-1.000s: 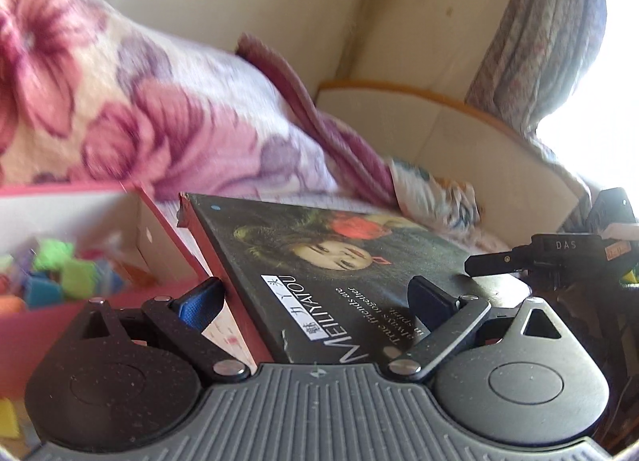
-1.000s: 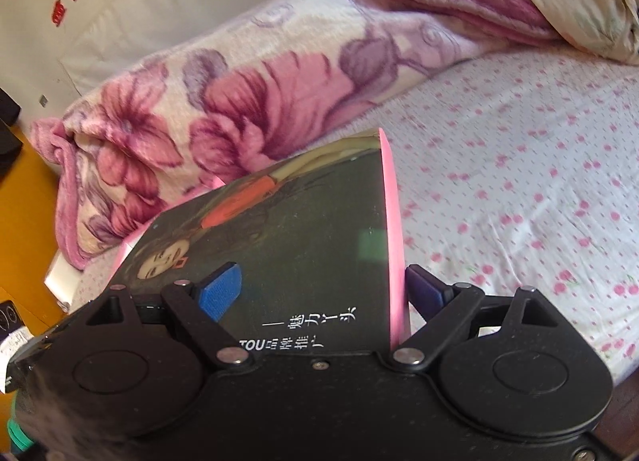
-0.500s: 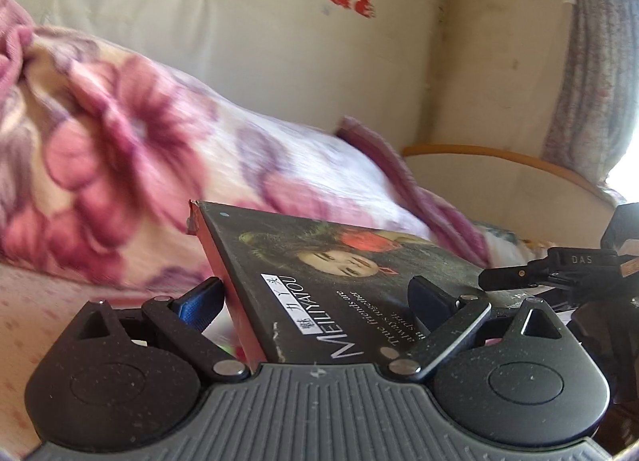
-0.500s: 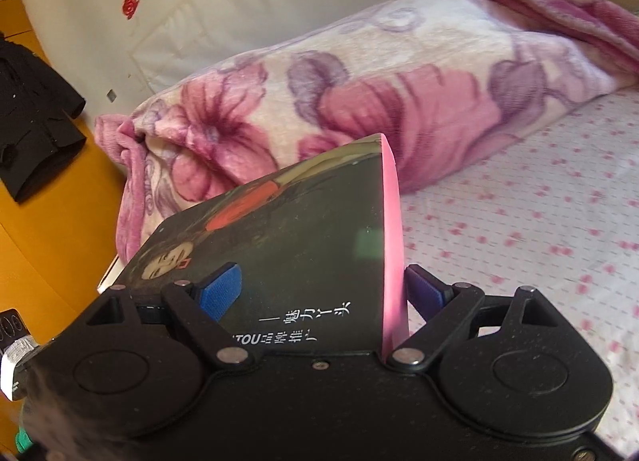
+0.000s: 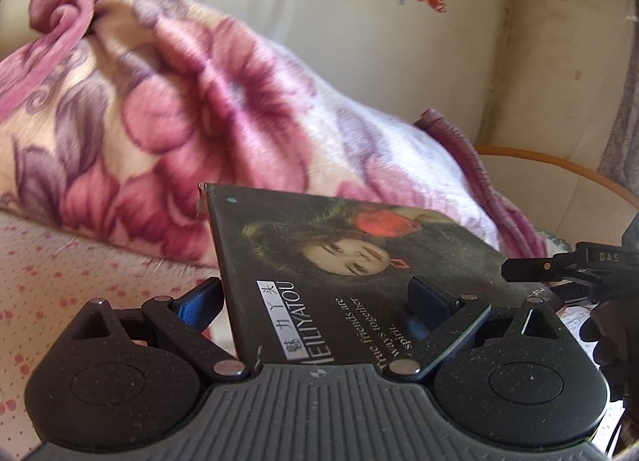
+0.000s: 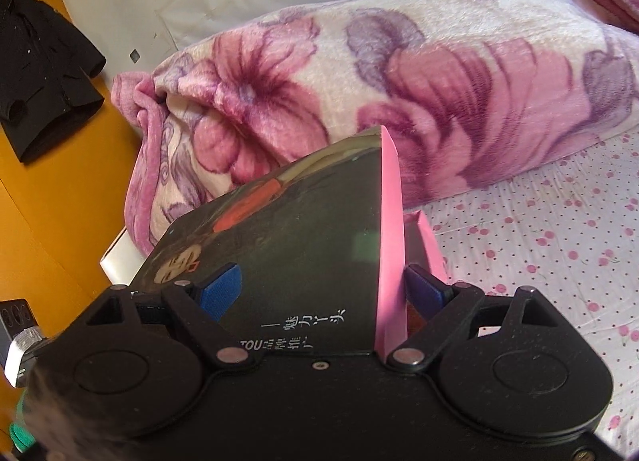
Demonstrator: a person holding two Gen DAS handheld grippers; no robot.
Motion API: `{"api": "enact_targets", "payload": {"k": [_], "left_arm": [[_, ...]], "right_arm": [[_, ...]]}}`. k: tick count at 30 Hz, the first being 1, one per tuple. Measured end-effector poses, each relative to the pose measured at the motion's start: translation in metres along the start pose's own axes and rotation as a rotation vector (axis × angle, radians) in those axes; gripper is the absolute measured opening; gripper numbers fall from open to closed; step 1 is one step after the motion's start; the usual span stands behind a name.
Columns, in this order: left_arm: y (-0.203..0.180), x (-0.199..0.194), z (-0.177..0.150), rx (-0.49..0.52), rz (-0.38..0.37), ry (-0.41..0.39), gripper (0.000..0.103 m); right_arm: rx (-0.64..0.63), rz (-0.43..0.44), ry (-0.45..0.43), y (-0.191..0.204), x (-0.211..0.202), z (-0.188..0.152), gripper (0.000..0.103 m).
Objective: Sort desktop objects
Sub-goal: 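Lift the dark lid with both tools and carry it over the pink box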
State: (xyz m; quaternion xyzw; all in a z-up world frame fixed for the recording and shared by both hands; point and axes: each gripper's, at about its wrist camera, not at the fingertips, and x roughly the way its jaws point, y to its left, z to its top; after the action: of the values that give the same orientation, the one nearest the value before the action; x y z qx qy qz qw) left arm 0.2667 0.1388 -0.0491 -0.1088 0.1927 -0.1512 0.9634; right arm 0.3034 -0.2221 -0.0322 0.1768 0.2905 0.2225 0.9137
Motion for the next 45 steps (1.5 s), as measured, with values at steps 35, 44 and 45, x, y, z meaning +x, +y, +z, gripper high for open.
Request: {"api": "enact_targets", "payload": {"k": [35,44,45], "left_arm": [[0.008,0.037,-0.029,-0.122,0.097,0.161,0.102],[0.0,0.043,-0.035,-0.067,0.133,0.241,0.102],[-0.002,0.043,-0.035,-0.063,0.138,0.236,0.102]], "right_arm": [[0.083,-0.083,0.113,-0.02,0.033,-0.013,0.09],[0.071,-0.123,0.104,-0.023,0.028,-0.021,0.088],[0.066,-0.128,0.096,-0.023,0.029,-0.021,0.088]]}}
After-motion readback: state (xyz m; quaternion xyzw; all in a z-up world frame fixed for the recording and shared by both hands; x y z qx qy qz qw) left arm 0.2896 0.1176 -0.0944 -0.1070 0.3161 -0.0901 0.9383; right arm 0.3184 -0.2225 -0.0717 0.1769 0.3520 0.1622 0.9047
